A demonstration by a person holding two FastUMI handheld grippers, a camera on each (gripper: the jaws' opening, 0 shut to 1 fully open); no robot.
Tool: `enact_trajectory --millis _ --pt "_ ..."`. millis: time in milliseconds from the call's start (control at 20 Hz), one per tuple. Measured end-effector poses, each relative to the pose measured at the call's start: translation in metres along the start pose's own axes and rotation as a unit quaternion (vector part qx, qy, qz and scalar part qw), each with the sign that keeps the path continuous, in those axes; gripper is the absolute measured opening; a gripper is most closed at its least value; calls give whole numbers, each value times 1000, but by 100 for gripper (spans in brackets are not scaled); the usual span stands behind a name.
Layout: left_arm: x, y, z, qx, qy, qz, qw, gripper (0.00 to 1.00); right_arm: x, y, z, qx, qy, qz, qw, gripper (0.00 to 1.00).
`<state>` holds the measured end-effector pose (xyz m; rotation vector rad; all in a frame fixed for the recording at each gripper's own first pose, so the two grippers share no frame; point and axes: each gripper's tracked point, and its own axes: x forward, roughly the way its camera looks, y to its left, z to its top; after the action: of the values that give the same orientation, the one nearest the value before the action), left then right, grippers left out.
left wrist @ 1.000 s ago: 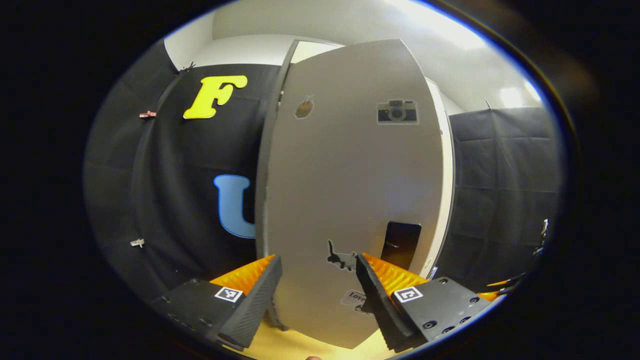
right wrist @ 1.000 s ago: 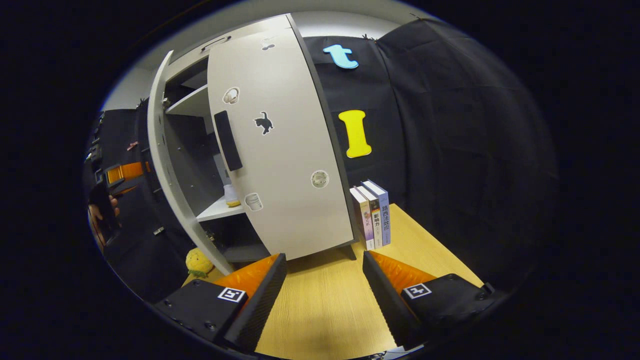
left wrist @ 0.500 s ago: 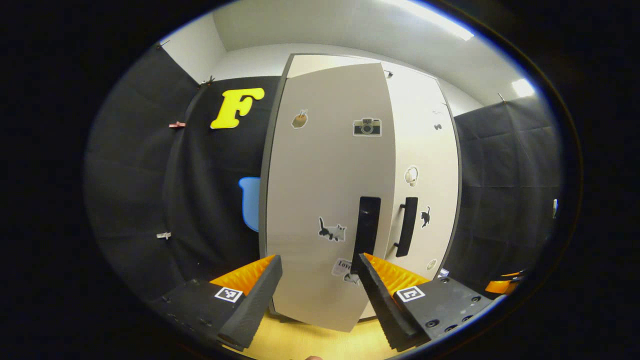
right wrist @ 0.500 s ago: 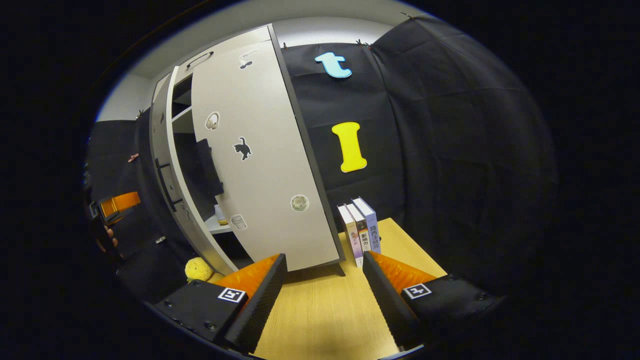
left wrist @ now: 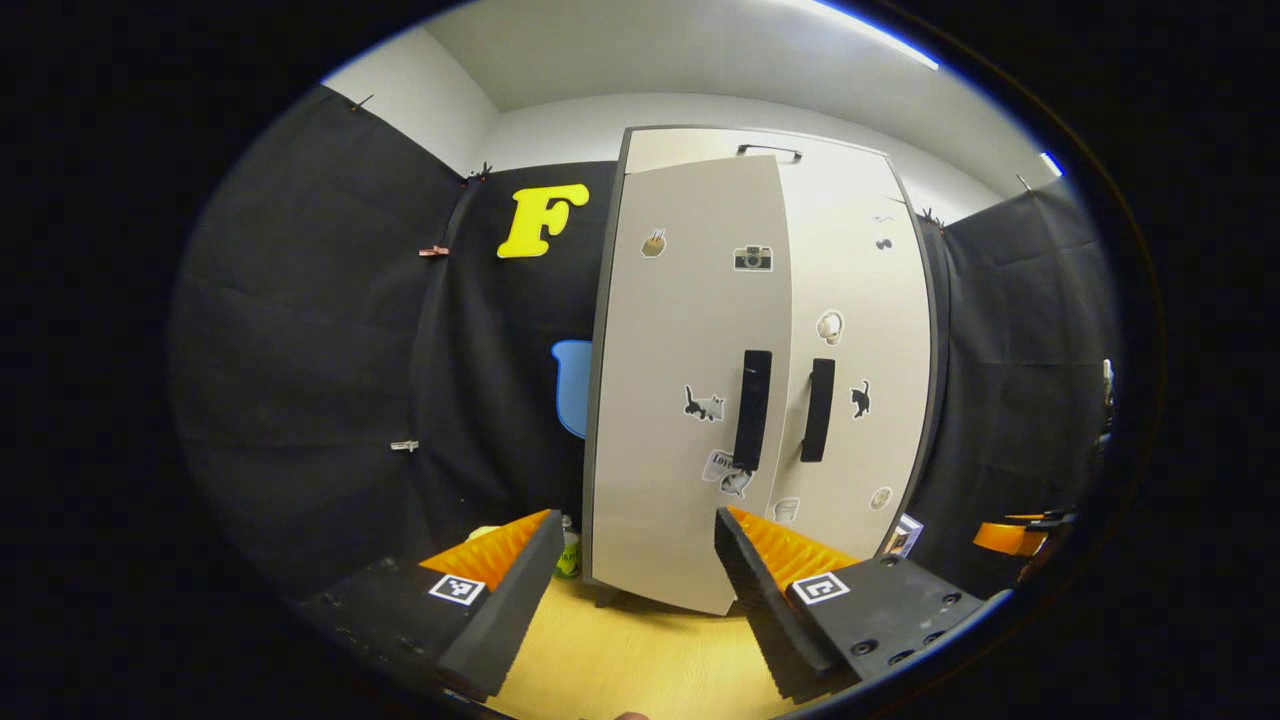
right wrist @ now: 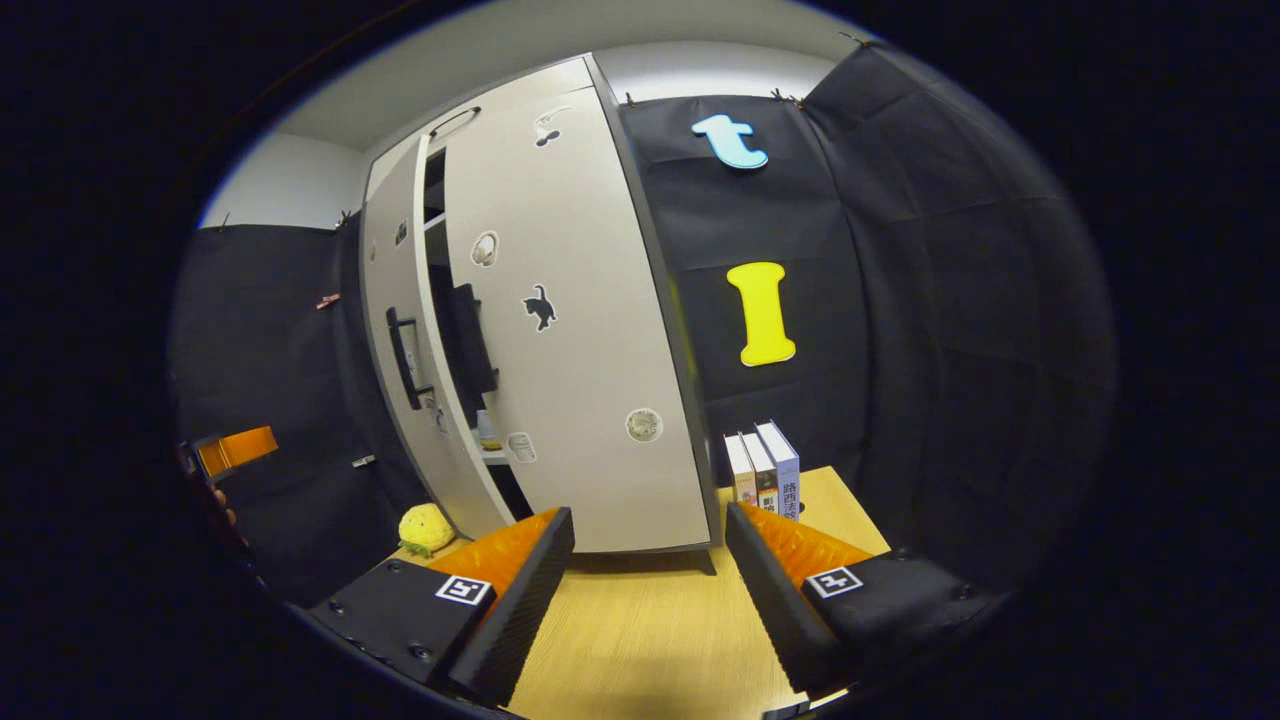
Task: Grab one shoe with the right hand and put it into the shoe cabinet, grab the other shoe with the left hand and put it into the shoe cabinet; then close the right door with the right hand and the left door with the left hand.
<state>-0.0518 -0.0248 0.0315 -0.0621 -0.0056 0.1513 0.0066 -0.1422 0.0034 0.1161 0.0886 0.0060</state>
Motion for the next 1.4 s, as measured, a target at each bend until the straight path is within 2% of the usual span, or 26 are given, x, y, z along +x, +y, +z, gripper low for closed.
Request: enact_trajectory --millis 150,500,850,1050,1400 --pt "-22 -4 -13 2 13 -11 1000 96 -22 13 5 2 -16 -3 1000 98" --pt "-66 3 -31 -6 34 -66 997 95 -86 44 -6 -11 -30 -31 999 98" --pt "-112 31 -44 -3 29 -71 997 95 -147 65 -29 -35 -32 -45 998 98" --pt "-123 33 -42 -9 24 -79 997 95 -160 67 -23 -35 -40 -54 997 98" --pt "-128 35 -55 -22 35 -79 996 95 -163 76 -18 -48 -33 -48 997 98"
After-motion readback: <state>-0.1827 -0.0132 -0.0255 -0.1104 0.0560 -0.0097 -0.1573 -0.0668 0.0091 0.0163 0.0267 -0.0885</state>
